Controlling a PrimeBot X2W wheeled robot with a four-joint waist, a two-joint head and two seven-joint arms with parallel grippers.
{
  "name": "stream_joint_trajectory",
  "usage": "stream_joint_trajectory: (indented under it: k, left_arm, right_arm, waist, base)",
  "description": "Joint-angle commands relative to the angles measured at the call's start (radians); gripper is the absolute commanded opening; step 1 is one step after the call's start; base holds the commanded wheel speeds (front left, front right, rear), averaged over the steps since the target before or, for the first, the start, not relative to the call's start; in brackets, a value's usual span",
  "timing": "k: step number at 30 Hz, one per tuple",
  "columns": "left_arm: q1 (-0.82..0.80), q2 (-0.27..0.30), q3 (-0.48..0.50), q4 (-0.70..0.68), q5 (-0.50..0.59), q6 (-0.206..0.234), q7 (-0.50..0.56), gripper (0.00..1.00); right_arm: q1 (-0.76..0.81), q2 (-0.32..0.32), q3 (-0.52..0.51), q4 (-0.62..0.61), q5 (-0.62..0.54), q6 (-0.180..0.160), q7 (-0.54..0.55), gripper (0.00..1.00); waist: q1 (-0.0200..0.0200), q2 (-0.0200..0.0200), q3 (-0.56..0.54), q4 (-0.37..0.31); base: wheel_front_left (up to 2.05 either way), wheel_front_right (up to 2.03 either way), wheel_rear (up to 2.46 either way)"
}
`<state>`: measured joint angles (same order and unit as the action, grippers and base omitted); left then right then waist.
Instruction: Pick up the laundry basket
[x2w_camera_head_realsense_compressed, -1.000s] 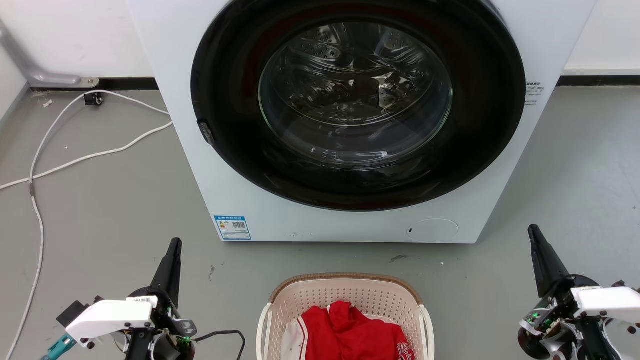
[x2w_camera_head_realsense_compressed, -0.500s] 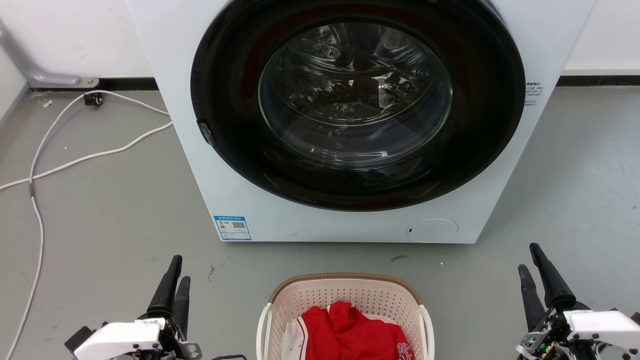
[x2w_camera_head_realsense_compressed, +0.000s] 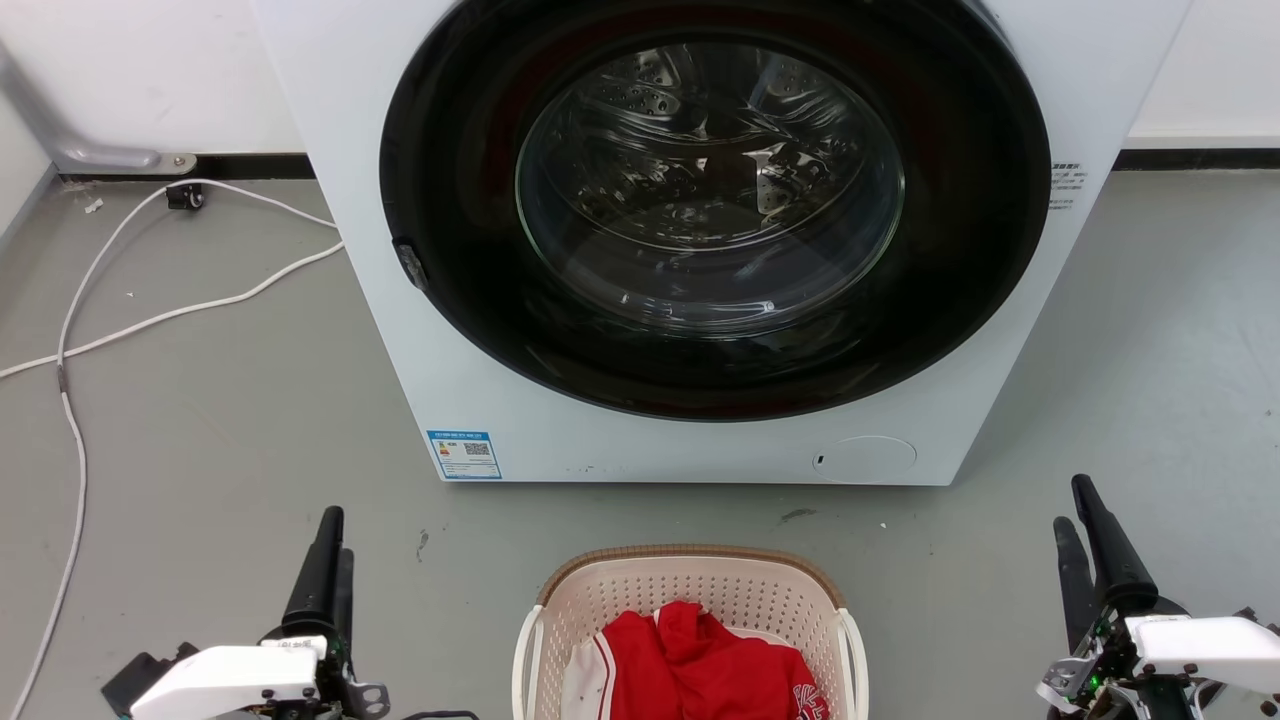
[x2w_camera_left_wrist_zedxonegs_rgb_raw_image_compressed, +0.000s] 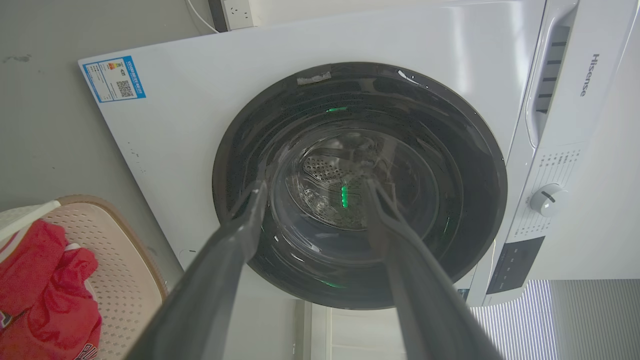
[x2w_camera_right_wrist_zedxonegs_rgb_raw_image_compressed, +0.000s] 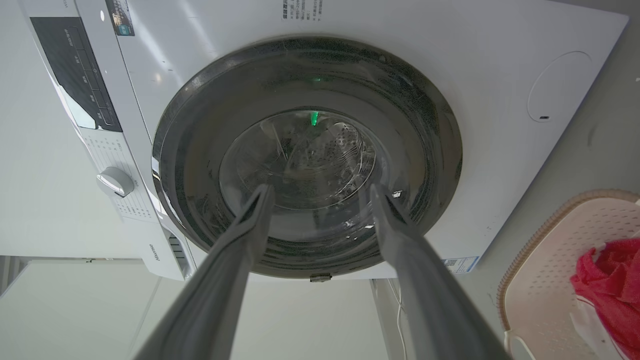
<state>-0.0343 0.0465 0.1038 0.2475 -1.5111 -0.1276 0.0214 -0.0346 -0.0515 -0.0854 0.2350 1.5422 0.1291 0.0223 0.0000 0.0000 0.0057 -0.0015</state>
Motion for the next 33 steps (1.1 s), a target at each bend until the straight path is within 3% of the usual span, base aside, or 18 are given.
stream_joint_trajectory:
  k: [1,12,21,33]
  left_arm:
    - [-0.008,0.003,0.01,-0.025,0.028,-0.001,-0.01,1.0]
    - [-0.002,0.004,0.049,-0.094,0.268,0.02,-0.054,1.0]
    - [0.01,0.004,0.006,-0.211,0.499,0.088,-0.086,1.0]
    - [0.035,0.004,-0.059,-0.299,0.766,0.098,-0.125,1.0]
  right_arm:
    - [-0.005,-0.002,-0.003,-0.022,-0.024,0.002,-0.011,1.0]
    - [-0.014,-0.002,-0.03,-0.057,-0.27,0.002,-0.055,1.0]
    - [-0.017,-0.002,-0.018,-0.16,-0.527,0.002,-0.087,1.0]
    - [0.003,-0.001,0.054,-0.24,-0.852,0.002,-0.126,1.0]
  waist:
    - [0.0,0.0,0.0,0.0]
    - [0.0,0.0,0.003,0.0]
    - [0.0,0.0,0.007,0.001]
    - [0.0,0.0,0.011,0.0]
  base:
    - [0.0,0.0,0.0]
    - [0.0,0.0,0.0]
    - [0.0,0.0,0.0]
    - [0.0,0.0,0.0]
